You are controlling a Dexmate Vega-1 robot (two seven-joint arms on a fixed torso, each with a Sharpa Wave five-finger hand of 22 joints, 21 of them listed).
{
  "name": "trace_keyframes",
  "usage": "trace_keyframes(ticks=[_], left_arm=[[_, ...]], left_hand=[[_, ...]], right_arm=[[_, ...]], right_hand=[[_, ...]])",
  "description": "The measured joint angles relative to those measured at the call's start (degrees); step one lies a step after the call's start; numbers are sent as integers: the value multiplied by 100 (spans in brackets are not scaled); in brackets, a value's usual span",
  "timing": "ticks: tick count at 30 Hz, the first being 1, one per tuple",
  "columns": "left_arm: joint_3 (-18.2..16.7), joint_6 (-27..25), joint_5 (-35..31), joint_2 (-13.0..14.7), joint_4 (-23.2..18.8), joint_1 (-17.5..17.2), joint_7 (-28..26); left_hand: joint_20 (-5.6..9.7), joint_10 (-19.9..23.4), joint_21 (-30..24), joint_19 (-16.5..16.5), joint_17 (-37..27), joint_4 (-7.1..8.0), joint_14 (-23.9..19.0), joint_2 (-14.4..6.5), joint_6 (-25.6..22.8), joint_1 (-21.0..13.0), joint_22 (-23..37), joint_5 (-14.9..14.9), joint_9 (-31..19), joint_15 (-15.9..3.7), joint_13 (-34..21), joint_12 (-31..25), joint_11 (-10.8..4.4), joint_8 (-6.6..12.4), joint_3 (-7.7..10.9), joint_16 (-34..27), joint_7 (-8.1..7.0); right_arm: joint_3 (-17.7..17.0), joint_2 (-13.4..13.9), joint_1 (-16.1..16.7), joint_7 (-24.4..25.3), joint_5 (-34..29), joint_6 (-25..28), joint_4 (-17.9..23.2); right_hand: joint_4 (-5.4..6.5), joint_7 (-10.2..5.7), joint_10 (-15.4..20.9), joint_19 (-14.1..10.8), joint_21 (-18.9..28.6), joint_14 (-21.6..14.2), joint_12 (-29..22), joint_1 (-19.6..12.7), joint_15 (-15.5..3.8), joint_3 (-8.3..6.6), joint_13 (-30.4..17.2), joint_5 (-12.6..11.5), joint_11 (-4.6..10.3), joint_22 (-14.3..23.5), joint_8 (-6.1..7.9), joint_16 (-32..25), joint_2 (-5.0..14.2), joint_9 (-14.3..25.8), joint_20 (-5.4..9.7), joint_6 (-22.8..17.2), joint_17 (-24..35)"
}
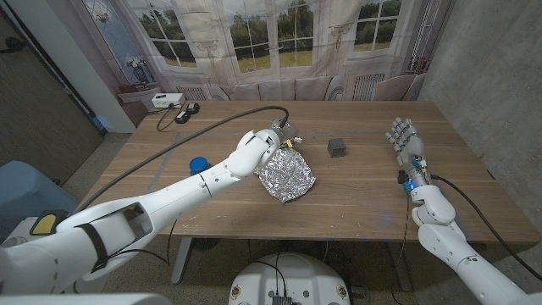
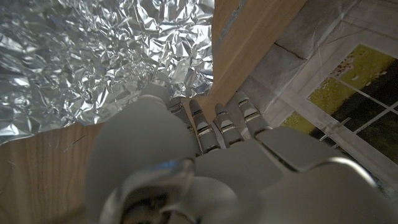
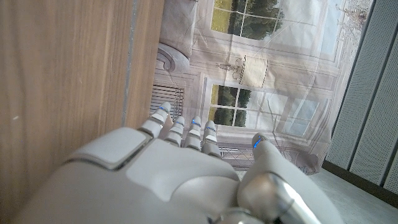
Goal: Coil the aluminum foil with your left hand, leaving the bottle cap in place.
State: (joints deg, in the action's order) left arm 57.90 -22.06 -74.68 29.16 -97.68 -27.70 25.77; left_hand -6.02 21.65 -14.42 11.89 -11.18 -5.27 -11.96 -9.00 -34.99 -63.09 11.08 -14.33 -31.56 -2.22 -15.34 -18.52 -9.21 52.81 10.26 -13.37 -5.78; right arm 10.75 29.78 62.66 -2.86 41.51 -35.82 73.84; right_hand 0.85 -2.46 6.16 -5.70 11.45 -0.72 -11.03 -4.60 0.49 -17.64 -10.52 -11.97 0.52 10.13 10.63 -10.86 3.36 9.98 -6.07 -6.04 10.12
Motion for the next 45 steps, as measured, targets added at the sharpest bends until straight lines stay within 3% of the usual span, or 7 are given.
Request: trace_keyframes(ticks=[5, 6, 20, 24, 25, 31, 45], left_arm=[[-99, 0, 0, 0, -29, -121, 0], [-138, -169, 20, -6, -32, -156, -798], [-254, -305, 186, -208, 233, -239, -1919], [-253, -305, 186, -320, 410, -177, -1919], [-247, -306, 391, -343, 453, -162, -2579], [-141, -255, 564, -508, 748, -27, -3103], [92, -156, 931, -777, 1192, 317, -3773]], left_hand=[[18, 106, -22, 79, 0, 0, -55, 23, -44, 22, 20, -32, 0, 6, -15, -1, -62, 18, 0, -22, -36], [22, 107, -22, 83, 0, 0, -55, 23, -53, 21, 26, -32, 0, 6, -23, -1, -62, 18, 0, -22, -27], [82, 309, -66, 205, -16, 8, -229, 47, -75, 44, 26, -115, 0, -3, -73, -57, -103, 18, -25, -21, -24], [90, 361, -66, 214, -16, -10, -263, 48, -85, 44, 26, -136, 0, 4, -81, -57, -111, 18, -44, -22, -15], [90, 391, -66, 214, -16, -10, -273, 48, -85, 44, 26, -144, 0, -6, -81, -57, -123, 18, -44, -21, -15], [121, 410, -110, 245, -16, 12, -280, 48, -108, 44, 25, -144, 0, -14, -105, -57, -142, 18, -67, -21, -35], [131, 462, -110, 315, -15, 12, -341, 86, -169, 81, 44, -183, 0, -14, -160, -57, -154, 18, -114, -21, -35]], right_arm=[[0, 0, 0, 85, -86, 0, 0], [-23, 84, 59, 111, -110, 0, 124], [-68, 181, 126, 219, -219, 1, 260], [-68, 181, 126, 221, -223, 1, 260], [-94, 211, 137, 221, -223, 1, 272], [-116, 222, 142, 221, -222, -5, 272], [-155, 230, 135, 167, -180, -57, 185]], right_hand=[[-17, -15, 32, -35, 0, -50, 0, -51, -50, 17, 0, 0, -32, 0, 0, 0, 15, 0, 35, -16, 0], [-17, -32, 32, -46, 0, -50, 0, -57, -50, 17, 0, 0, -32, 0, 0, 0, 21, 0, 45, -32, 0], [-41, -63, 31, -55, 0, -50, 0, -62, -50, -7, 0, 0, -31, 1, 0, 0, 14, 0, 54, -63, 1], [-41, -62, 31, -55, 0, -50, 0, -62, -49, -7, 0, 0, -31, 1, 0, 0, 14, 0, 54, -63, 1], [-41, -62, 31, -54, 0, -50, 0, -62, -49, -7, 0, 0, -31, 1, 0, 0, 14, 0, 54, -63, 1], [-41, -62, 31, -54, 0, -50, 0, -62, -49, -7, 0, 0, -31, 1, 0, 0, 15, 0, 54, -63, 1], [-40, -61, 31, -54, 0, -50, 0, -61, -49, -7, 0, 0, -31, 1, 0, 0, 15, 31, 54, -62, 16]])
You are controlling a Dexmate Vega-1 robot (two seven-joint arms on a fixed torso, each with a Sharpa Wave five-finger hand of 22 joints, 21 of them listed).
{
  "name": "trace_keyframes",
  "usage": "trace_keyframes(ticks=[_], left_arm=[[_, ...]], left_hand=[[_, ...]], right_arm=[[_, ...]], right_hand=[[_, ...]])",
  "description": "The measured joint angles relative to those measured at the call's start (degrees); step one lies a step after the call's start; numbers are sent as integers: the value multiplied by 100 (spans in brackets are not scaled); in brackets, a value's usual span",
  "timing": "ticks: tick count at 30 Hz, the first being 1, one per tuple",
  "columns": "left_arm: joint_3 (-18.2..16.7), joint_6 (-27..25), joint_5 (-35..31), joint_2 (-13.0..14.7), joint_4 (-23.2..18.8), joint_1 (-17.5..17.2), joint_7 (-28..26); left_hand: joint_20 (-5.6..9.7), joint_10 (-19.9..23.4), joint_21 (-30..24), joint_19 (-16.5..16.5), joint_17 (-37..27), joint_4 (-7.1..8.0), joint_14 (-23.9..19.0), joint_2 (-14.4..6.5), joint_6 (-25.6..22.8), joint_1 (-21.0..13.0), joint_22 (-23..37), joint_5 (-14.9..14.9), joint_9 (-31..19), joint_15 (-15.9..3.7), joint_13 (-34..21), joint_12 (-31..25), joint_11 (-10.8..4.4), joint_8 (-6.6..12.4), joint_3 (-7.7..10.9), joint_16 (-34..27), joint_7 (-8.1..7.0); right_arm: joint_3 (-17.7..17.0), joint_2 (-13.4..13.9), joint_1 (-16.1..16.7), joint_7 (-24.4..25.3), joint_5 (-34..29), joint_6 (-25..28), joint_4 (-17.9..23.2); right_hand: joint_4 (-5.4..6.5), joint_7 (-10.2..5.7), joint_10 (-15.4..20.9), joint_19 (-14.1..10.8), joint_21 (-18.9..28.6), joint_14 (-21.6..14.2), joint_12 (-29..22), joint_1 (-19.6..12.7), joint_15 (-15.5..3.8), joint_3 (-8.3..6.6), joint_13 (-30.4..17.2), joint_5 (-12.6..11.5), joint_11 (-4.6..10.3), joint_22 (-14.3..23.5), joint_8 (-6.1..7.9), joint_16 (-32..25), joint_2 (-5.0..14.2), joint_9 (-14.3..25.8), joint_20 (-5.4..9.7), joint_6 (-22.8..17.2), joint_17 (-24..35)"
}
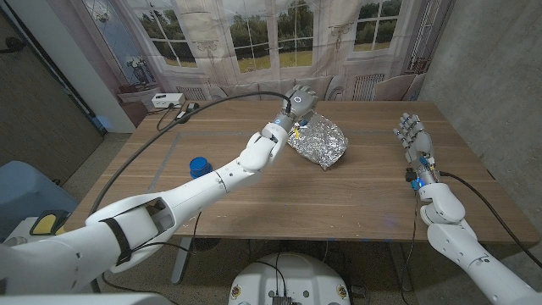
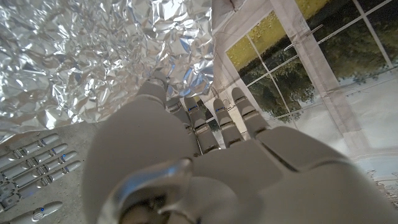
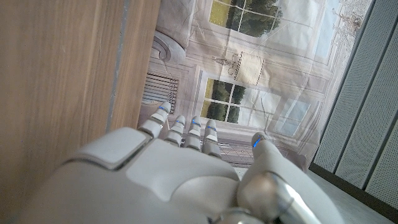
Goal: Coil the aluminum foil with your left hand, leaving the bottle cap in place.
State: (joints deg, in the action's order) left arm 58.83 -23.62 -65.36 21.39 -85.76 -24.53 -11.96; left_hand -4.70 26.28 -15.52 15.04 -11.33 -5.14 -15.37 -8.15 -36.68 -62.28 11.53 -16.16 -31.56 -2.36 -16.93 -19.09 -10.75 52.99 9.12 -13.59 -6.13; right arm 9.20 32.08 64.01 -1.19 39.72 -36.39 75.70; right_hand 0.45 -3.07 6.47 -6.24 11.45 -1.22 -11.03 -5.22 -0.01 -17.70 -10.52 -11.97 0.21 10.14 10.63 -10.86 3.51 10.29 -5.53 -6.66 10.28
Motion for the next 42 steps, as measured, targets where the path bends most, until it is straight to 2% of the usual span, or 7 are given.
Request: trace_keyframes(ticks=[12, 14, 25, 32, 37, 39, 42], left_arm=[[72, 105, 308, -221, 192, 253, -143], [86, 176, 515, -285, 255, 304, -251], [126, 140, 1044, -603, 554, 542, -318], [202, -55, 1370, -821, 755, 806, 52], [268, -157, 1644, -958, 907, 1066, 506], [318, -223, 1841, -1024, 1009, 1201, 866], [374, -259, 2001, -1095, 1130, 1339, 1117]], left_hand=[[62, 86, -39, 62, 5, -23, -46, 30, -67, -30, 9, 1, 23, 1, -25, 0, -65, 0, -24, 0, -12], [62, 111, -39, 62, 14, -23, -44, 31, -68, -30, 10, 1, 52, 3, -51, 0, -89, 0, -24, 0, -12], [84, 138, -39, 39, 14, -92, -44, 62, -134, -62, 9, 74, 225, 4, -77, 75, -77, 0, 13, 28, -33], [18, 36, -39, -27, -1, -96, 43, 62, -183, -61, 9, 141, 243, 1, -103, 142, 24, 0, 17, 73, -42], [-40, -29, -15, -86, -1, -96, 127, 62, -184, -61, 9, 219, 243, 23, -112, 197, 89, 0, 17, 116, -42], [-63, -54, 7, -109, -1, -96, 164, 62, -185, -61, 9, 223, 243, 3, -131, 215, 115, 0, 17, 116, -41], [-71, -86, 7, -116, -1, -120, 165, 62, -186, -61, 8, 223, 243, 2, -132, 215, 82, 0, 41, 116, -41]], right_arm=[[-12, 1, -29, -72, 43, -45, -73], [-21, -2, -40, -80, 53, -52, -116], [-48, -4, -41, -107, 80, -75, -160], [-76, 6, -19, -108, 93, -87, -161], [-95, 13, 5, -107, 111, -96, -161], [-111, 14, 24, -107, 121, -102, -165], [-122, 14, 39, -108, 135, -115, -175]], right_hand=[[0, 32, 0, 0, 0, 0, 0, 0, 0, 0, 0, 0, 0, 0, 0, 0, 0, 0, 0, -32, 0], [0, 31, 0, 0, 0, 0, 0, 0, 0, 0, 0, 0, 0, 0, 0, 0, 0, 0, 0, -32, 0], [0, 31, 0, 0, 0, 0, 0, 0, 0, 0, 0, 0, 0, 14, 0, 0, 0, -1, 0, -31, -1], [-23, 31, 0, 0, 0, 0, 0, 0, 0, 23, 0, 0, 0, 14, 0, 0, 0, -2, 0, -31, -1], [-23, 31, 0, 0, 0, 0, 0, 0, 0, 23, 0, 0, 0, 14, 0, 0, 0, -2, 0, -31, -1], [-23, 31, 0, 0, 0, 0, 0, 0, 0, 23, 0, 0, 0, 14, 0, 0, 0, -2, 0, -31, -1], [-23, 31, 0, 0, 0, 0, 0, 0, 0, 23, 0, 0, 0, 14, 0, 0, 0, -2, 0, -31, -1]])
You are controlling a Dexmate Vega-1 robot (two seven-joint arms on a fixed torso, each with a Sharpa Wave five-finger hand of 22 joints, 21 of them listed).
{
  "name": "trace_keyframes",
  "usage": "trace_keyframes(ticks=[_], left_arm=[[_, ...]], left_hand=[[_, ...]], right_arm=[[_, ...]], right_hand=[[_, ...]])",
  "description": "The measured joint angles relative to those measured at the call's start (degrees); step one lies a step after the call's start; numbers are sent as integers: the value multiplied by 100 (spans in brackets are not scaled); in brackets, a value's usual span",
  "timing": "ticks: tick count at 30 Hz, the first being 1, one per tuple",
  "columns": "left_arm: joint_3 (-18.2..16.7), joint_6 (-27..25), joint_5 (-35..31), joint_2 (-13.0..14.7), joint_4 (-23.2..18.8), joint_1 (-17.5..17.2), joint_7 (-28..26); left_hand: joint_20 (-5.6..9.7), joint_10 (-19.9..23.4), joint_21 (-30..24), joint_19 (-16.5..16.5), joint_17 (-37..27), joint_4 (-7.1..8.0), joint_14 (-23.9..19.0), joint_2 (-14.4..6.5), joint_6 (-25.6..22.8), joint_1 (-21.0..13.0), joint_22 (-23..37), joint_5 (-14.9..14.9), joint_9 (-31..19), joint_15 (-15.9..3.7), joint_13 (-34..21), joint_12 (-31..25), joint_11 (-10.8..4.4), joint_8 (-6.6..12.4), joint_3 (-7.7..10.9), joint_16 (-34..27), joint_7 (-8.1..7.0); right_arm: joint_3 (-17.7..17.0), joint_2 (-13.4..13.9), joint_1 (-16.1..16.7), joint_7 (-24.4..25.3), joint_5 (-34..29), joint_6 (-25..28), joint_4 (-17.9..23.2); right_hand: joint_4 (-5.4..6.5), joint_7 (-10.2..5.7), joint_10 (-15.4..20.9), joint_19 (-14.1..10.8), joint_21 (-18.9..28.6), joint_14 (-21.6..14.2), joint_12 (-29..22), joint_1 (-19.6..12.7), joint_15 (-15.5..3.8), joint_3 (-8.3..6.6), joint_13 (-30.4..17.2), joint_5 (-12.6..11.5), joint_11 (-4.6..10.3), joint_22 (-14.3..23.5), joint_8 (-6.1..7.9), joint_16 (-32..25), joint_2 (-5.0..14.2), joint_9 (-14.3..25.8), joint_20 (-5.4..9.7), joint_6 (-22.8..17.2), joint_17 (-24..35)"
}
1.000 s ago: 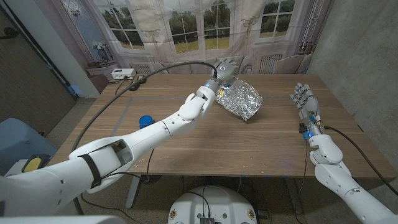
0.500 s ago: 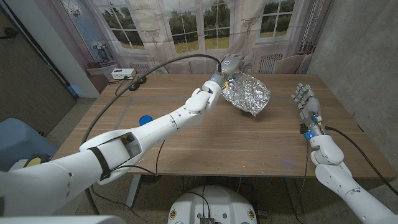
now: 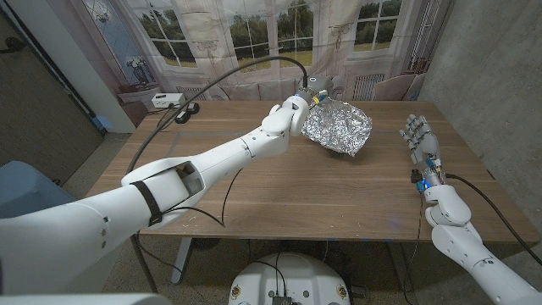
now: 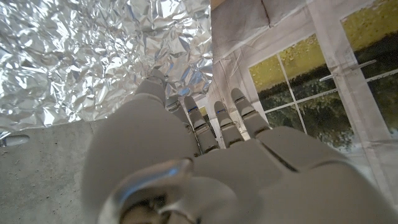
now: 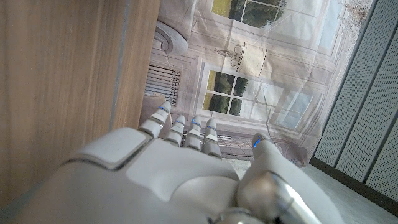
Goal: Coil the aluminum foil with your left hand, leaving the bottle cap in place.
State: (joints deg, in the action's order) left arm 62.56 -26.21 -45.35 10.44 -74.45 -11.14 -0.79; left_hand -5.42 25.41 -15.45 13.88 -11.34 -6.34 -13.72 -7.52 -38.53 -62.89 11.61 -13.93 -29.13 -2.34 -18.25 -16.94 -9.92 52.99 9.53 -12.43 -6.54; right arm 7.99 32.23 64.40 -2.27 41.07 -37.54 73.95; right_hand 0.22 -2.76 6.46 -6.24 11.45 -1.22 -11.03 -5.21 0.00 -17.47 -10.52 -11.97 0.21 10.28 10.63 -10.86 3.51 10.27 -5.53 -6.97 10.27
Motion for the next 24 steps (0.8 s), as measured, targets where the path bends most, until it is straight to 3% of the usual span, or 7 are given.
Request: trace_keyframes(ticks=[8, 14, 24], left_arm=[[144, -18, 374, -272, 498, 365, 368], [285, 50, 797, -582, 1081, 666, 614], [679, 241, 1240, -1432, 2551, 1316, 848]], left_hand=[[-30, -3, 0, -30, 0, 0, 0, 15, -27, 15, 0, 48, 0, 0, -10, 22, 11, 0, 0, 0, -10], [-62, 12, 22, -61, 1, -47, 53, 14, -26, 13, 0, 98, 0, 9, -25, 43, 153, 0, 47, 46, -8], [-114, -76, 43, -113, 16, -83, 146, -57, 151, -57, -1, 195, -3, 22, -52, 108, 293, 104, 83, 79, 169]], right_arm=[[-23, 0, 20, -30, 32, -34, -34], [-46, -2, 35, -44, 47, -56, -67], [-69, -5, 56, -46, 49, -92, -100]], right_hand=[[0, 0, 0, 0, 0, 0, 0, 0, 0, 0, 0, 0, 0, 0, 0, 0, 0, -1, 0, 0, 0], [0, 0, 0, 0, 0, 0, 0, 0, 0, 0, 0, 0, 0, 0, 0, 0, 0, 0, 0, 0, 0], [0, 0, 0, 0, 0, 0, 0, 0, 0, 0, 0, 0, 0, -1, 0, 0, 0, -1, 0, 0, -1]])
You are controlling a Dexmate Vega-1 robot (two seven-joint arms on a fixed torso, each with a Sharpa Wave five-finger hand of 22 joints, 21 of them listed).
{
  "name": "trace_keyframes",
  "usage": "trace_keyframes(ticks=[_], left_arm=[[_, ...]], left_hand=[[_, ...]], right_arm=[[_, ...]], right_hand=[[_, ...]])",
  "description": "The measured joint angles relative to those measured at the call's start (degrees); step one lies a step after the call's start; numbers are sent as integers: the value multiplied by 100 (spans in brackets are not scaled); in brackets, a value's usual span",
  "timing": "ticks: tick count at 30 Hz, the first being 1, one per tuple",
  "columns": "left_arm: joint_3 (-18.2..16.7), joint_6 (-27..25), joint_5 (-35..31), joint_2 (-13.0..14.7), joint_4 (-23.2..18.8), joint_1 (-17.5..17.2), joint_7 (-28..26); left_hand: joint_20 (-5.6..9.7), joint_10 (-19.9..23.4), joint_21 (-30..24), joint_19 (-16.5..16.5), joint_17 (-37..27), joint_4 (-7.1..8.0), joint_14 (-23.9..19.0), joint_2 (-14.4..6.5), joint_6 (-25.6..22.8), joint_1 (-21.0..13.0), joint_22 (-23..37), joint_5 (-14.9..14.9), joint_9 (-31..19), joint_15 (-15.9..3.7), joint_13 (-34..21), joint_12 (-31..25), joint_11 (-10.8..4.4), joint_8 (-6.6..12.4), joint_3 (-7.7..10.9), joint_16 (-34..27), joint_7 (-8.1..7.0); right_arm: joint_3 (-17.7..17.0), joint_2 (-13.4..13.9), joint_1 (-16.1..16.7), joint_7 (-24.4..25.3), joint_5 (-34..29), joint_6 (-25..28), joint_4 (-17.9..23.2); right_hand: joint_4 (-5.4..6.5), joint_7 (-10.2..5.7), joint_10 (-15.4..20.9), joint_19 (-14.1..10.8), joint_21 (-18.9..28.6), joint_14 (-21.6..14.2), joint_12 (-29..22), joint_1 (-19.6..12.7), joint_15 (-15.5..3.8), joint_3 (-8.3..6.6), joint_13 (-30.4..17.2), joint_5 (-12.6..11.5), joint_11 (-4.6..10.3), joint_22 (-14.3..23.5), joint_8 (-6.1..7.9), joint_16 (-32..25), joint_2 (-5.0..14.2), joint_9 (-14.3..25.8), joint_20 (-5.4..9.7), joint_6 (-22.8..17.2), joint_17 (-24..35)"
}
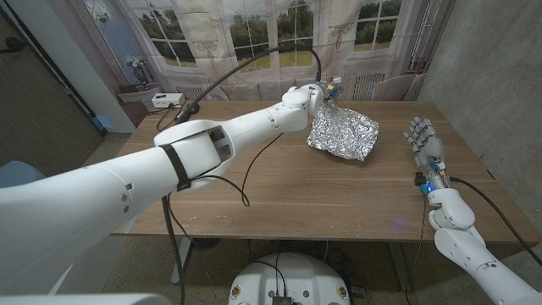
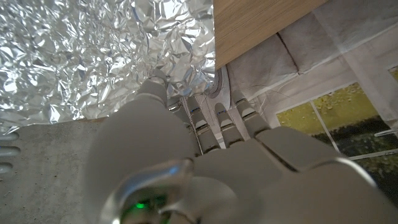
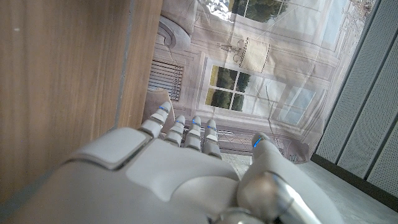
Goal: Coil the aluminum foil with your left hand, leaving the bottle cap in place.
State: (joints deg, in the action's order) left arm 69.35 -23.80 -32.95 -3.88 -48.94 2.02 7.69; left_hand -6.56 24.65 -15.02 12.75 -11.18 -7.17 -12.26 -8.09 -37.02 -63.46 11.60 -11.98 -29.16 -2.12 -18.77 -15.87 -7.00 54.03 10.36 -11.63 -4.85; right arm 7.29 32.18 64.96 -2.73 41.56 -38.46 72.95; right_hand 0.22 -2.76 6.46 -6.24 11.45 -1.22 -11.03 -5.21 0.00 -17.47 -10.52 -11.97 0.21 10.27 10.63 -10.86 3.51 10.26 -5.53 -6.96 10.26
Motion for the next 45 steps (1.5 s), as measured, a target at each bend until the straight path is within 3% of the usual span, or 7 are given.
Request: trace_keyframes(ticks=[11, 26, 28, 32, 35, 42, 45], left_arm=[[859, 791, 992, -796, 1698, 619, -127], [1679, 1146, 1406, -968, 2270, 919, -279], [1718, 1149, 1381, -974, 2284, 924, -282], [1840, 1162, 1304, -990, 2324, 931, -294], [1894, 1152, 1246, -1001, 2337, 931, -304], [1884, 1013, 1172, -1042, 2384, 843, -429], [1761, 985, 1192, -1084, 2461, 764, -599]], left_hand=[[-32, -117, 0, -32, -1, 39, 82, -19, 102, 20, 0, 34, 0, 23, -27, 67, 150, 166, 47, 6, 102], [-49, -253, 0, -112, 13, 85, 120, -161, 460, 164, 0, 97, 0, 60, -80, 157, 175, 192, 267, 5, 248], [-49, -457, 0, -112, 27, 115, 119, -294, 1172, 306, 0, 138, 422, 60, -85, 223, 195, -471, 365, 38, 191], [-58, -976, 0, -167, 37, 122, 267, -28, 2713, 582, 0, 142, 1121, 122, 22, 341, 311, -1750, 359, 65, 81], [-74, -1389, 44, -232, 37, 245, 400, 120, 3446, 918, 0, 141, 1496, 214, 119, 401, 425, -2409, 231, 65, 96], [-93, -1759, 84, -293, -4, 537, 546, 310, 3969, 1589, 1, 85, 1833, 294, 235, 422, 579, -3026, -110, 65, 10], [-81, -1668, 84, -306, -34, 807, 522, 224, 3726, 2088, 19, 31, 1889, 270, 289, 322, 605, -3135, -308, 28, -290]], right_arm=[[-29, 0, 25, 21, -16, -25, -18], [-44, 25, 11, 41, -37, -26, -30], [-44, 26, -10, 37, -40, -26, -45], [-42, 30, -29, 35, -53, -25, -53], [-37, 32, -45, 35, -69, -18, -64], [-15, 34, -78, 63, -104, 1, -80], [-8, 35, -85, 84, -121, 8, -81]], right_hand=[[0, 0, 0, 0, 0, 0, 0, 0, 0, 0, 0, 0, 0, -10, 0, 0, 0, 0, 0, 0, 0], [0, 0, 0, -11, 0, 0, 0, 0, 0, 0, 0, 0, 0, -14, 0, 0, 0, 0, -52, 0, 0], [0, 0, 0, -11, 0, 0, 0, 0, 0, 0, 0, 0, 0, -14, 0, 0, 0, 0, -52, 0, 0], [0, 0, 0, -11, 0, 0, 0, 0, 0, 0, 0, 0, 0, -14, 0, 0, 0, -1, -51, 0, 0], [0, 0, 0, -11, 0, 0, 0, 0, 0, 0, 0, 0, 0, -14, 0, 0, 0, -1, -51, 0, 0], [0, 0, 0, -11, 0, 0, 0, 0, 0, 0, 0, 0, 0, -13, 0, 0, 0, -1, -51, 0, 0], [0, 0, 0, -11, 0, 0, 0, 0, 0, 0, 0, 0, 0, -13, 0, 0, 0, 0, -51, 0, 0]])
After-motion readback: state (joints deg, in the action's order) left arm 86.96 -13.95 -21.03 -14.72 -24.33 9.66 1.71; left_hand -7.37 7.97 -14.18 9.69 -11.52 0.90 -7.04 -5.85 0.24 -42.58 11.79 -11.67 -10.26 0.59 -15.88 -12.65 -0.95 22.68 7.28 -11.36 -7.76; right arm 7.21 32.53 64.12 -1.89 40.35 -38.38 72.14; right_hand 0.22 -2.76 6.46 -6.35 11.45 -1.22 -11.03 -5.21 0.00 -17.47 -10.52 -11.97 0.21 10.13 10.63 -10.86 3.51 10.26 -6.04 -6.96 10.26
